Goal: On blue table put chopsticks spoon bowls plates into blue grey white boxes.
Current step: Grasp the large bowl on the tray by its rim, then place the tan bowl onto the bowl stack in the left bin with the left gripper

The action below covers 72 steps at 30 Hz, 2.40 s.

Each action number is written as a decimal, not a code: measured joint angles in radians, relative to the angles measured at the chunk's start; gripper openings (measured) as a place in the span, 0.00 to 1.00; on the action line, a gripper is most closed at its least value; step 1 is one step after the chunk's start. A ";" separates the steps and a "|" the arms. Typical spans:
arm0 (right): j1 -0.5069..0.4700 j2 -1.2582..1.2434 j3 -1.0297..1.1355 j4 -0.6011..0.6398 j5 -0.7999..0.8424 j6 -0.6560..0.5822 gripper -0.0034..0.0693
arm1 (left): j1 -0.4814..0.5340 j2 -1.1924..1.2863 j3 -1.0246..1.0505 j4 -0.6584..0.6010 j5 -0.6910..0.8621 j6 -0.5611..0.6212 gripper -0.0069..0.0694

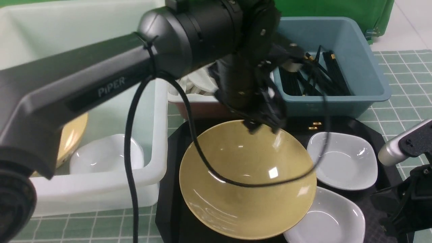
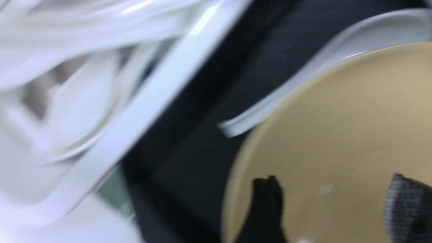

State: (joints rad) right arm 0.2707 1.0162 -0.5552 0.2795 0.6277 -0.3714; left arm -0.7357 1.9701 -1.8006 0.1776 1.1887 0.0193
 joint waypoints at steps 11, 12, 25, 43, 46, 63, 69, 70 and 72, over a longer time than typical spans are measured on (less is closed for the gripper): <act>0.000 0.000 0.000 0.000 -0.006 0.000 0.10 | 0.072 0.149 0.000 0.008 0.001 0.045 0.80; 0.000 0.000 0.000 0.000 -0.006 0.000 0.10 | 0.072 0.160 0.000 -0.001 0.001 0.072 0.77; 0.000 0.000 0.000 0.000 -0.009 0.000 0.10 | 0.070 0.031 -0.002 -0.123 0.055 0.164 0.13; 0.000 0.000 0.000 0.043 -0.010 0.001 0.11 | 0.436 -0.593 0.053 -0.008 0.069 0.019 0.10; 0.000 0.000 0.000 0.046 -0.013 0.001 0.11 | 0.613 -0.627 0.134 0.005 0.047 -0.043 0.10; 0.000 0.000 0.000 0.050 -0.034 0.001 0.11 | 1.099 -0.620 0.756 -0.163 -0.462 -0.168 0.13; 0.000 0.000 0.000 0.062 -0.034 0.001 0.11 | 1.100 -0.621 0.778 -0.144 -0.523 -0.145 0.48; 0.000 0.000 0.000 0.068 -0.034 0.001 0.11 | 1.100 -0.621 0.778 -0.144 -0.523 -0.144 0.54; 0.000 0.000 0.000 0.075 -0.034 0.001 0.11 | 1.100 -0.627 0.774 -0.140 -0.504 -0.142 0.69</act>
State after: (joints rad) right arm 0.2707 1.0162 -0.5552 0.3546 0.5935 -0.3703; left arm 0.3641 1.3436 -1.0261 0.0372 0.6851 -0.1232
